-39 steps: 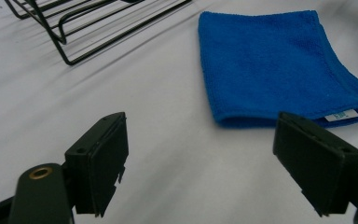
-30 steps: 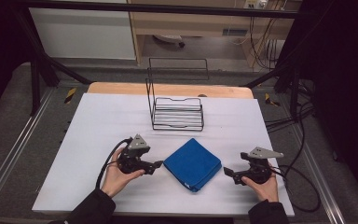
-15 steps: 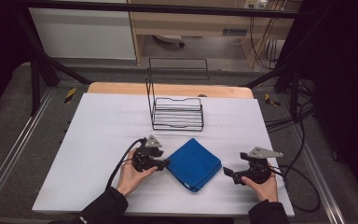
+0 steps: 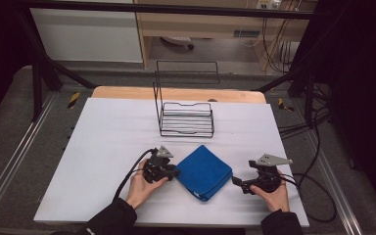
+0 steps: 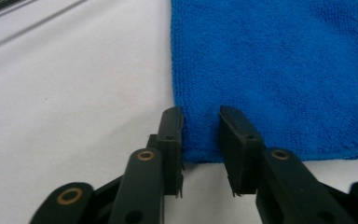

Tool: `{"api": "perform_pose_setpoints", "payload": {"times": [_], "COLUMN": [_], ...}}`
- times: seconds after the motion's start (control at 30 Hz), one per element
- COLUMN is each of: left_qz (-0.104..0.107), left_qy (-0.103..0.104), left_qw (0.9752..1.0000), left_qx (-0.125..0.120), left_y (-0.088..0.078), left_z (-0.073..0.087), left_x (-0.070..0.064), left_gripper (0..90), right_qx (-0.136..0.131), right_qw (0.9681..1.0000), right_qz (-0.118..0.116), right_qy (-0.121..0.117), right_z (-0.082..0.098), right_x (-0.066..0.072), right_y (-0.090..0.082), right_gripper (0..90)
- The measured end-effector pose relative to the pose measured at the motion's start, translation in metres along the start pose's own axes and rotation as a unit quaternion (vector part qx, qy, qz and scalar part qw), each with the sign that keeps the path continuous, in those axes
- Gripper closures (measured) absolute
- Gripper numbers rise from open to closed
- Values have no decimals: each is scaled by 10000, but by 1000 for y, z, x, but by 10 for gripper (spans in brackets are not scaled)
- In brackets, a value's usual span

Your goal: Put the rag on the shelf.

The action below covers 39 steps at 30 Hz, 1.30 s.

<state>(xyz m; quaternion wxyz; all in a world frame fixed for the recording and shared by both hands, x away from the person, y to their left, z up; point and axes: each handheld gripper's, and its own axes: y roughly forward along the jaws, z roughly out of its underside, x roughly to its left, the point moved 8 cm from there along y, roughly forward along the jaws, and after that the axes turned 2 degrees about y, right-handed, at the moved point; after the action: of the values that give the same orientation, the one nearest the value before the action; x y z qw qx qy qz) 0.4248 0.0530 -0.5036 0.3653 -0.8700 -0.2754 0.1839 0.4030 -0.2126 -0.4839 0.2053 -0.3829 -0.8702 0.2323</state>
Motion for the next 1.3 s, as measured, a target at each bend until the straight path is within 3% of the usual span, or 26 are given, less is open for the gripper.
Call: {"api": "perform_pose_setpoints", "payload": {"times": [0.3, 0.43, 1.03, 1.3], "left_qz": [36, 82, 51, 19], "left_qy": [-91, -220, -406, -524], "left_qw": [10000, 9997, 9991, 9986], "left_qx": [-15, -47, -77, -23], "left_y": [-2, -7, -40, -55], "left_z": [0, 0, 16, 35], "left_x": [-2, -4, -14, -12], "left_gripper": [861, 868, 871, 871], "right_qx": [-8, 19, 17, 20], "right_qw": [10000, 10000, 10000, 10000], "right_qz": [-25, -30, -46, -52], "right_qy": [-28, -14, -38, -29], "right_z": [-2, -1, -1, -1], "right_x": [3, 4, 8, 8], "right_y": [4, 5, 4, 5], "right_gripper": [15, 15, 19, 19]}}
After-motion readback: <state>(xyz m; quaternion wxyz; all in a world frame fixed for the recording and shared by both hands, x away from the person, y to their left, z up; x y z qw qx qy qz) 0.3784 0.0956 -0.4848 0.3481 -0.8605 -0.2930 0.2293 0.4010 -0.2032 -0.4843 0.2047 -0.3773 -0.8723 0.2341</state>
